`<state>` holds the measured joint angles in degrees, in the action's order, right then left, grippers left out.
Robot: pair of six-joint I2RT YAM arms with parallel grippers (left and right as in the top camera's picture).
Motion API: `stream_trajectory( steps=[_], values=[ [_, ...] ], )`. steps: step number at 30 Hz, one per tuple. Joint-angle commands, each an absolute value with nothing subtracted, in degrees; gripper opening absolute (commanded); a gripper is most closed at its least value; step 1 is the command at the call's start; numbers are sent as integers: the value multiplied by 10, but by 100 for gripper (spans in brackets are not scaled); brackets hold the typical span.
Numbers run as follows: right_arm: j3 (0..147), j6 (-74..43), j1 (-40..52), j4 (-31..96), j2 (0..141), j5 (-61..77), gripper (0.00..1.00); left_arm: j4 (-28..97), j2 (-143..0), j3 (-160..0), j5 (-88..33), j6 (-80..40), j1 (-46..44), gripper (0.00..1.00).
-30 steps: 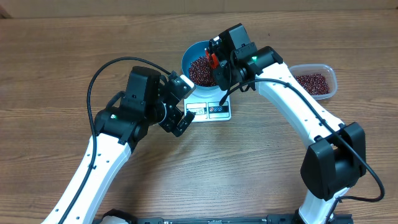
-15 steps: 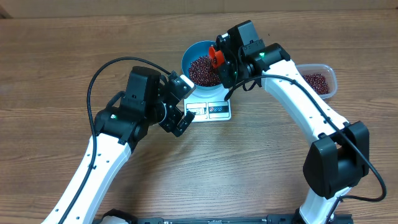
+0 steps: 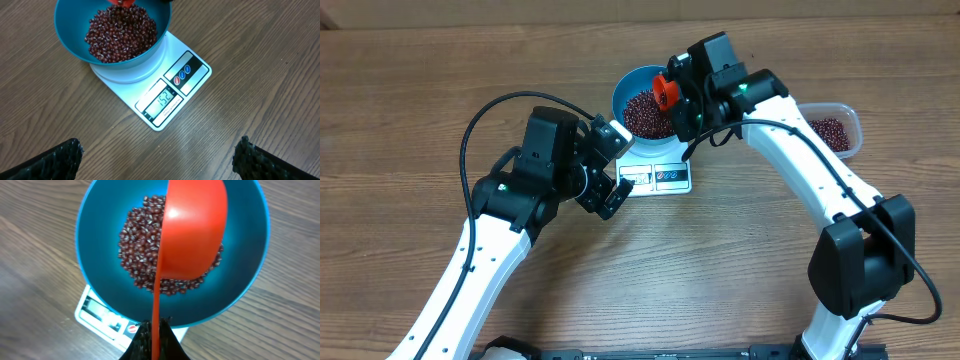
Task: Scoop item into bowl and weigh 150g on scale
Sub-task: 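Move the empty scoop right back into the bean tub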
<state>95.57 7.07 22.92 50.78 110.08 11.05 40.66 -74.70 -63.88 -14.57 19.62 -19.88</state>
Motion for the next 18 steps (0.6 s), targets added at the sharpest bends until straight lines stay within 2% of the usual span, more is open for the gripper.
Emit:
stream_trajectory(
  steps=[1,13,18],
  values=[
    [976,60,195,507,1080,190,4,405,-749,-637,-146,191,-203,100],
    [976,65,67,514,1051,475,4,405,-749,-637,-146,191,-203,100],
    [976,93,-2,553,1018,552,4,405,-749,-637,-146,191,-203,99]
  ],
)
